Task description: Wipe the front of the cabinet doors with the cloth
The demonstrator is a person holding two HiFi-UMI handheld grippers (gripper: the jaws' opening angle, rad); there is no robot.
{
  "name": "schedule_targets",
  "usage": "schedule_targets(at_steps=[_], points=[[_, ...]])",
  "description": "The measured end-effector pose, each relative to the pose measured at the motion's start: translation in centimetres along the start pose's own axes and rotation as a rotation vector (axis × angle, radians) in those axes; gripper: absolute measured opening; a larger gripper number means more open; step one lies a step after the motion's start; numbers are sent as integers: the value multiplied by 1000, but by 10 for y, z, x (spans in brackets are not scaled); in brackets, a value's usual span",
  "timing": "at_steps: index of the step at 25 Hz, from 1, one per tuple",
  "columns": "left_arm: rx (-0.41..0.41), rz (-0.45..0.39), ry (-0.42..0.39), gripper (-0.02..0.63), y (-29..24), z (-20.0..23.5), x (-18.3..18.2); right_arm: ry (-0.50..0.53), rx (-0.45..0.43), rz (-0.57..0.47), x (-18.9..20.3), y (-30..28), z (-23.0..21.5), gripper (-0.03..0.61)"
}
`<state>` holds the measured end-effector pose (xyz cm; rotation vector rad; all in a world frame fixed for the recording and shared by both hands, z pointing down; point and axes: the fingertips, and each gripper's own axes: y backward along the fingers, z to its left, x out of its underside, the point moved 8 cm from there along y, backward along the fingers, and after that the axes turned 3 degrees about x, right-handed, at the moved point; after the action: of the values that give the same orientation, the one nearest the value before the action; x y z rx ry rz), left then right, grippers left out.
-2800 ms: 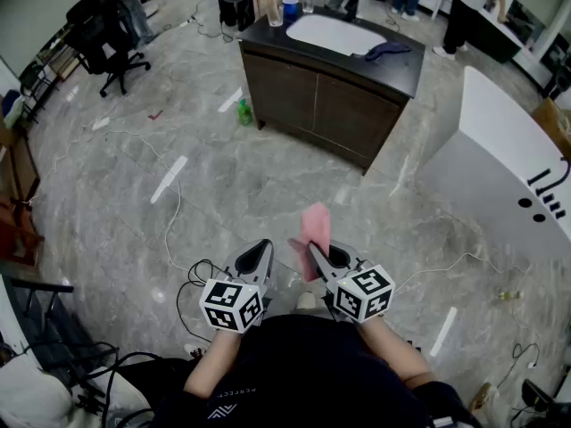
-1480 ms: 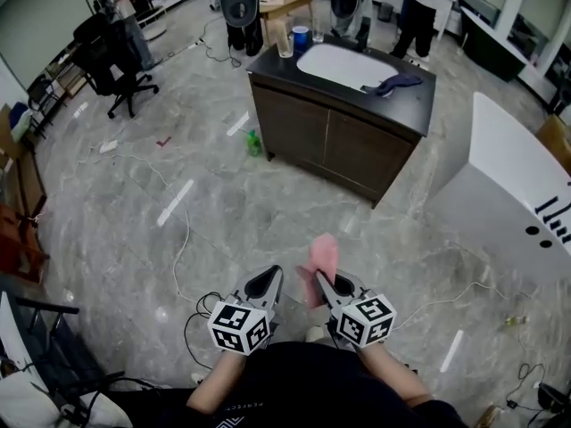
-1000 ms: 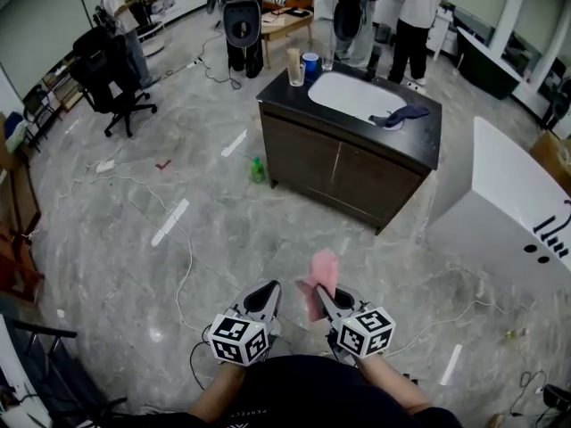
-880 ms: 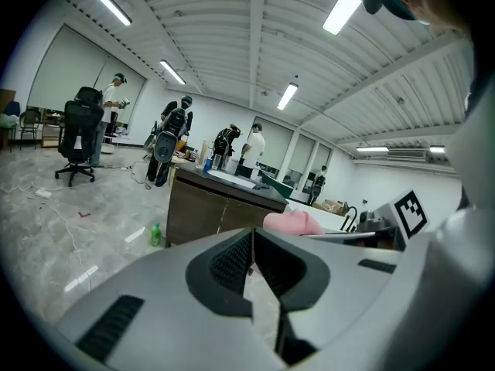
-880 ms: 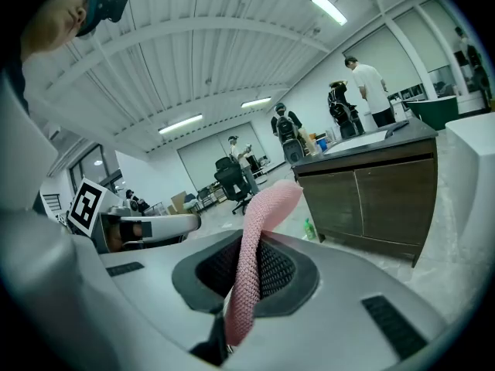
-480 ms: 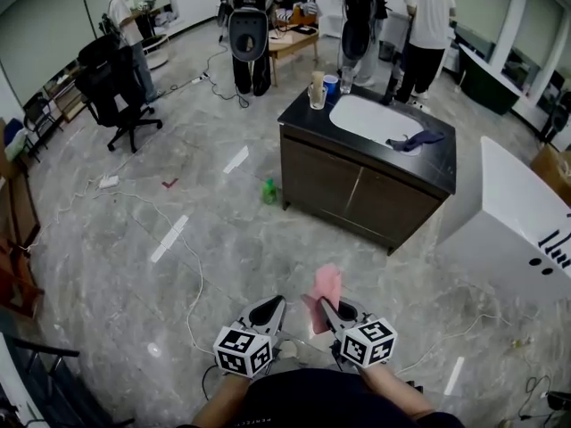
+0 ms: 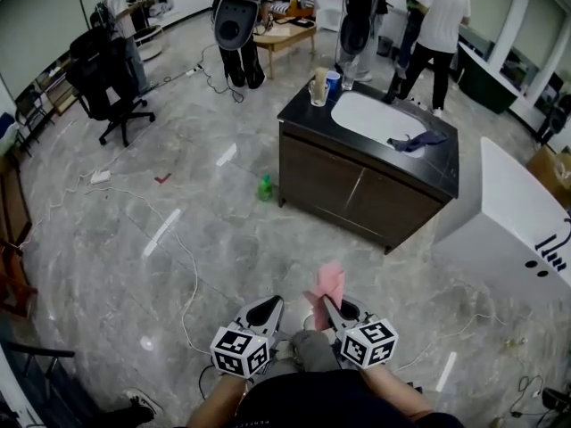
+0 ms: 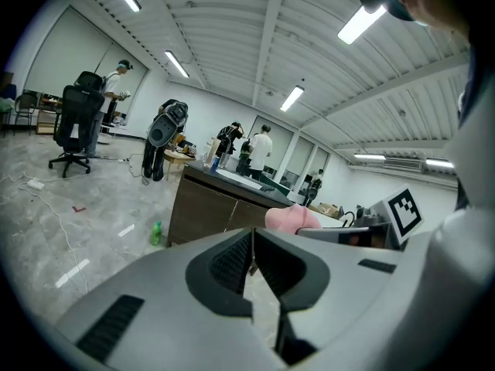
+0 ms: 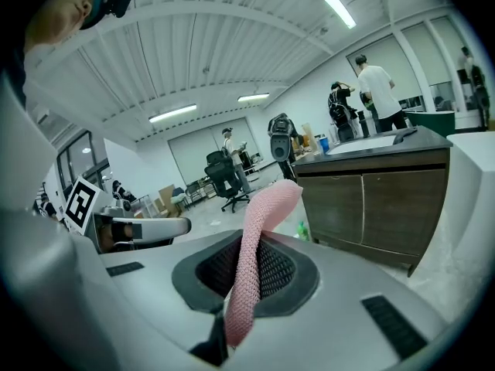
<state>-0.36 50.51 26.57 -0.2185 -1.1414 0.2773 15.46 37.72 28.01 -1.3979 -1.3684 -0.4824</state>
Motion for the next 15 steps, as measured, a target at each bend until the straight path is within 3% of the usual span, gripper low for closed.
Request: schedule_targets(at_steps=[6, 15], points=[[-25, -13, 9, 17, -35, 12, -19, 4, -29, -13, -27, -31, -34, 44], [-36, -22, -45, 17, -108, 29, -66, 6, -100, -28, -70, -77, -80, 44]])
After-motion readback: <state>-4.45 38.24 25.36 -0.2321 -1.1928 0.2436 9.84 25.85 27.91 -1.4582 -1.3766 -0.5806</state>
